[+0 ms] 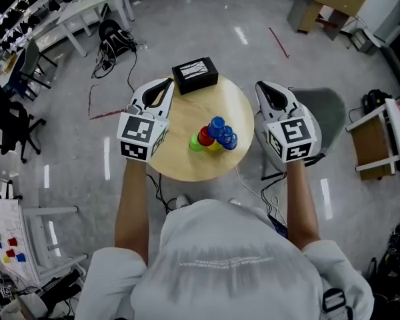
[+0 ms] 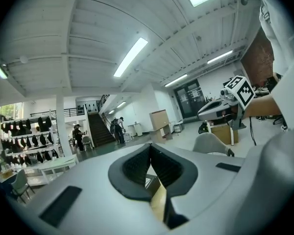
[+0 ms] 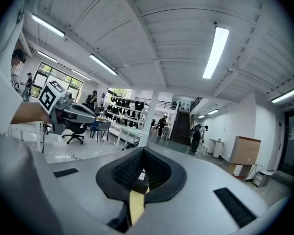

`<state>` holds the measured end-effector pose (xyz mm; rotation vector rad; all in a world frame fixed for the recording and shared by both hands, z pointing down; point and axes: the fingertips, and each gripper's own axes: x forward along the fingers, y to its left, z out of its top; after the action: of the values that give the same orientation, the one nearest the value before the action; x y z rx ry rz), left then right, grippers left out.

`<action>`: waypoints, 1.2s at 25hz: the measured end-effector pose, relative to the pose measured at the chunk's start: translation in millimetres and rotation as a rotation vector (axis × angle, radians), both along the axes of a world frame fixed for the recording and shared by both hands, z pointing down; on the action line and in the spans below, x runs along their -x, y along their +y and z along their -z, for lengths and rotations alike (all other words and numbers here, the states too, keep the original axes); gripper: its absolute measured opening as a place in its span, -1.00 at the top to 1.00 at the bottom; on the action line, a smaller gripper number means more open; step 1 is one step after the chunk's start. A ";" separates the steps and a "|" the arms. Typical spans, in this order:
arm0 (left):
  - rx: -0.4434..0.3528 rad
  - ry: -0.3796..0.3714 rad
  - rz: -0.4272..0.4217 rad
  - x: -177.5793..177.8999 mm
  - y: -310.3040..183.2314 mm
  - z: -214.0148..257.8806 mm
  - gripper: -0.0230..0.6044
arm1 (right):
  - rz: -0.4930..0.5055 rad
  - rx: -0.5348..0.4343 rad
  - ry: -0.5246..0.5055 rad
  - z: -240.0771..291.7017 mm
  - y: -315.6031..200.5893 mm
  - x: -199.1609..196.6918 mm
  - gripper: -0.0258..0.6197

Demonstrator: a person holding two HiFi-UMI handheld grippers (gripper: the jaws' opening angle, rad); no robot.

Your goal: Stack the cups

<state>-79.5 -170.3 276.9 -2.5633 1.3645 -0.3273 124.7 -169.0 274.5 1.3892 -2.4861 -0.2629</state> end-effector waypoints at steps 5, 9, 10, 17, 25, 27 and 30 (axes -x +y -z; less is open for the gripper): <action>-0.017 -0.009 -0.011 -1.9 3.1 8.0 0.86 | 0.001 0.002 0.015 1.8 2.2 2.2 0.84; -0.031 -0.011 -0.019 -4.1 6.2 14.3 0.86 | -0.004 0.003 0.019 2.4 2.5 1.1 0.84; -0.031 -0.014 -0.022 -4.7 6.7 14.7 0.86 | -0.004 0.003 0.019 2.6 3.0 1.5 0.84; -0.027 -0.008 -0.037 -9.0 10.1 17.0 0.86 | 0.008 0.001 0.004 6.8 8.0 4.5 0.84; -0.001 0.001 -0.060 -12.4 9.7 7.7 0.86 | 0.006 0.002 -0.005 8.5 7.7 4.4 0.84; 0.001 0.001 -0.066 -14.7 10.5 7.3 0.86 | 0.006 0.002 0.002 7.7 7.9 6.1 0.84; 0.001 -0.002 -0.077 -18.2 12.1 6.3 0.86 | 0.005 0.005 0.014 4.2 9.3 6.7 0.84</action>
<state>-61.3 -158.2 270.6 -2.6076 1.2617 -0.3173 118.0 -159.7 270.3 1.3743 -2.4774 -0.2659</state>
